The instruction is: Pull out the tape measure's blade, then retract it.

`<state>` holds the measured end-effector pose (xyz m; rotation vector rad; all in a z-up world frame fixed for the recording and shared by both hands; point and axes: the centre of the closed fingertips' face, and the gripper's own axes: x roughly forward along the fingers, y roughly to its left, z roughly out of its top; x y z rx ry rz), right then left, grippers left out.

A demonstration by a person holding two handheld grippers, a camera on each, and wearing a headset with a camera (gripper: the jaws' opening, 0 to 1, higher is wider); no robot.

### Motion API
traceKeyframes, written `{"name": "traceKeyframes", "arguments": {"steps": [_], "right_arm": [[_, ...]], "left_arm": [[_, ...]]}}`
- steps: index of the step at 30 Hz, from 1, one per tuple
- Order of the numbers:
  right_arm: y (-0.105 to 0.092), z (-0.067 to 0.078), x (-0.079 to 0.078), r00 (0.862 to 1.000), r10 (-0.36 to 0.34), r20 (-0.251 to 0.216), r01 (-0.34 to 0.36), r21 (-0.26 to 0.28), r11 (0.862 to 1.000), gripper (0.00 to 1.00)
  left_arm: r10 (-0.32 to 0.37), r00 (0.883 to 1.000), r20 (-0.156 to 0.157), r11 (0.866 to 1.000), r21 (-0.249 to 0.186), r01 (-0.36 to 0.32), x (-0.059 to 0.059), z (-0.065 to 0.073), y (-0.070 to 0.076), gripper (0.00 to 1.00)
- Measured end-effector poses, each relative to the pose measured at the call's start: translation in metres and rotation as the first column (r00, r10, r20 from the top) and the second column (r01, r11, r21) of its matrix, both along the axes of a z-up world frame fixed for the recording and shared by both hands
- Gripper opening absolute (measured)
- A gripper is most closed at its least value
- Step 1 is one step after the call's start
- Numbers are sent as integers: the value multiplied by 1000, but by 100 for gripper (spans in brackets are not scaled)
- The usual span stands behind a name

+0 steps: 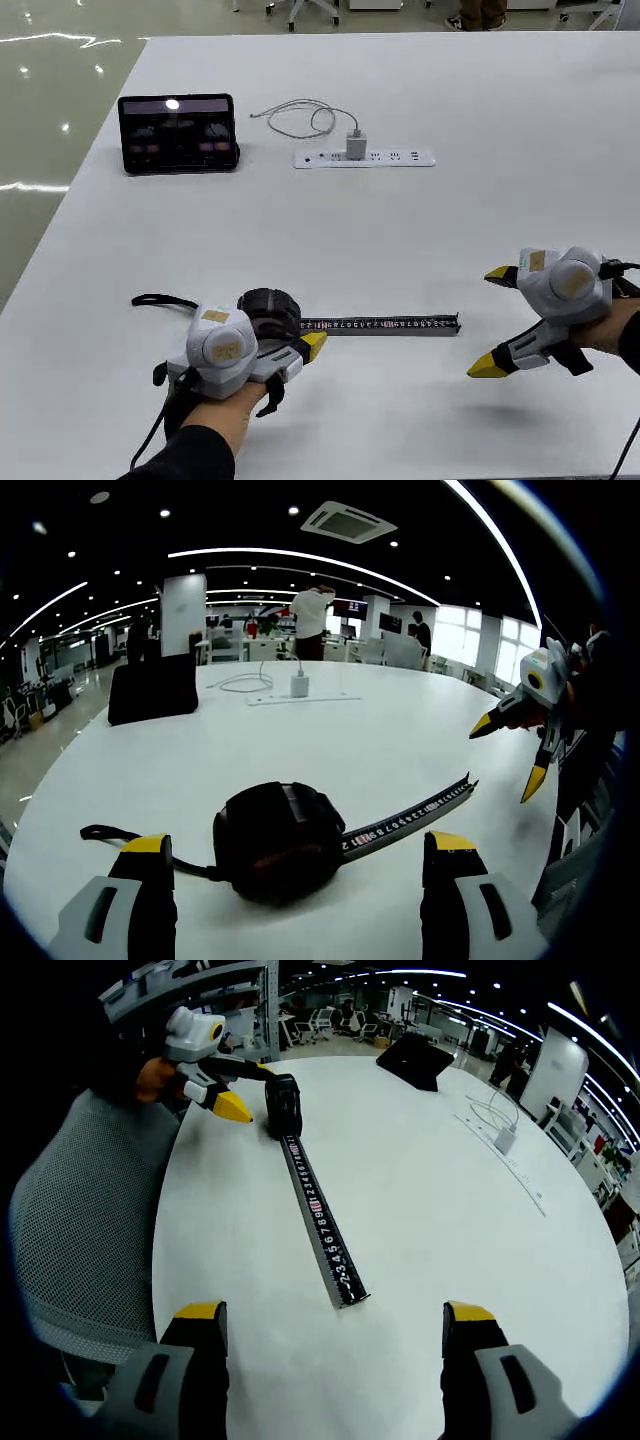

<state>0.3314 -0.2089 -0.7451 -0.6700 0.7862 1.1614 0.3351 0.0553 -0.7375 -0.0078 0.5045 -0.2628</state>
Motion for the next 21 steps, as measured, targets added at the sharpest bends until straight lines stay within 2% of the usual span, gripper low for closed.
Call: {"name": "traceKeyframes", "arguments": {"steps": [1, 8, 11, 18, 21], "right_arm": [[1, -3, 1, 1000, 24, -7, -24, -18, 1000, 81], [9, -16, 17, 997, 75, -36, -77, -70, 995, 77], [8, -26, 18, 990, 126, -59, -133, -129, 983, 76], [13, -36, 24, 982, 168, -88, -180, -155, 971, 69], [10, -43, 26, 976, 196, -98, -209, -156, 965, 61]], "left_arm": [[1, 1000, 0, 1000, -3, -1, 0, 0, -1, 100], [-9, 1000, 5, 1000, -4, 9, -1, -4, -4, 100], [-18, 1000, -9, 1000, 3, 18, -2, -11, -6, 100], [-4, 1000, -10, 1000, -6, 4, -2, -10, -2, 100], [4, 1000, -11, 1000, -13, -4, -2, -11, 0, 100]]}}
